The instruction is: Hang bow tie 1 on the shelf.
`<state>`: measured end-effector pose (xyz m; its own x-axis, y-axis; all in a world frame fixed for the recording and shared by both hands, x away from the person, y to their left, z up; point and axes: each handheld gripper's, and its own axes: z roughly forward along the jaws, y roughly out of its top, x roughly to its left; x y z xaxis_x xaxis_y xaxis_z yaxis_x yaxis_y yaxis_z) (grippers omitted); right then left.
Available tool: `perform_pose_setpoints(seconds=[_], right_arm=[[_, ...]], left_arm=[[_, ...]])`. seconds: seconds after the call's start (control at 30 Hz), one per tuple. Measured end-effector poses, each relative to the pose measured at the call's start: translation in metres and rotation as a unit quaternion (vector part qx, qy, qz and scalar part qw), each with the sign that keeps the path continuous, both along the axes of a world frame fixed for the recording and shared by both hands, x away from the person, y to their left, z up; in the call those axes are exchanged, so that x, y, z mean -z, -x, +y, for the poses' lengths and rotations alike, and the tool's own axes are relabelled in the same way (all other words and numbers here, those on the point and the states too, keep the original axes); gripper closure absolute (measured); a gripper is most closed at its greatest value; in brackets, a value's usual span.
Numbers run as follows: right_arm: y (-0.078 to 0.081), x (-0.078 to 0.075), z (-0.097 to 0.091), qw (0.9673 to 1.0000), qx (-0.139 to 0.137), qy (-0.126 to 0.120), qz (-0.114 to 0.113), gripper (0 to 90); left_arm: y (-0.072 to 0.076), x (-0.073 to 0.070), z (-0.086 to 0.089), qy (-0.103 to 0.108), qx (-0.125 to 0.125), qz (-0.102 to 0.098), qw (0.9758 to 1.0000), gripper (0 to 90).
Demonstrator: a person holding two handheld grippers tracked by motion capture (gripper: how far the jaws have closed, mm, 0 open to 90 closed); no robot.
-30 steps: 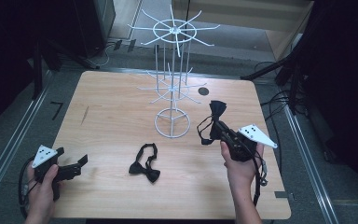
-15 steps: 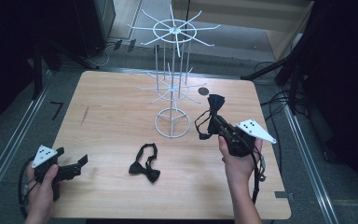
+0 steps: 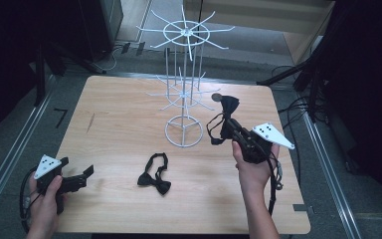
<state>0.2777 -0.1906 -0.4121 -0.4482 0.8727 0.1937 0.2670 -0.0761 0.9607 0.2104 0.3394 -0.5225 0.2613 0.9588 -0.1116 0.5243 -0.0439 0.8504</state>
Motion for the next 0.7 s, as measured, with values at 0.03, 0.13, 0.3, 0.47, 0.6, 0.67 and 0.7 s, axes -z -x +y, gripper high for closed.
perform_pose_setpoints(seconds=[0.03, 0.13, 0.3, 0.47, 0.6, 0.67, 0.7], right_arm=[[0.0, -0.001, 0.0, 1.0, -0.001, 0.001, 0.0, 83.8], [-0.001, -0.004, 0.001, 1.0, -0.001, 0.0, -0.003, 83.8], [-0.004, -0.007, 0.003, 1.0, -0.001, -0.001, -0.005, 83.8], [-0.006, -0.009, 0.005, 1.0, -0.002, -0.002, -0.007, 83.8], [-0.007, -0.011, 0.007, 1.0, -0.002, -0.003, -0.008, 83.8], [-0.008, -0.012, 0.008, 1.0, -0.002, -0.003, -0.008, 83.9], [-0.009, -0.012, 0.009, 0.9999, -0.004, -0.003, -0.009, 83.8]], left_arm=[[0.0, 0.0, 0.0, 0.0, 0.001, 0.001, 1.0, 1.5], [0.0, 0.0, 0.0, 0.0, 0.0, 0.001, 1.0, 1.5], [0.0, 0.0, 0.0, 0.0, 0.0, 0.001, 1.0, 1.5], [0.0, 0.0, 0.0, 0.001, 0.001, 0.001, 1.0, 1.5], [0.0, 0.0, 0.0, 0.0, 0.0, 0.001, 1.0, 1.5], [0.0, 0.0, 0.0, 0.0, 0.0, 0.0, 1.0, 1.5], [0.0, 0.0, 0.0, -0.001, 0.0, 0.0, 1.0, 1.5]])
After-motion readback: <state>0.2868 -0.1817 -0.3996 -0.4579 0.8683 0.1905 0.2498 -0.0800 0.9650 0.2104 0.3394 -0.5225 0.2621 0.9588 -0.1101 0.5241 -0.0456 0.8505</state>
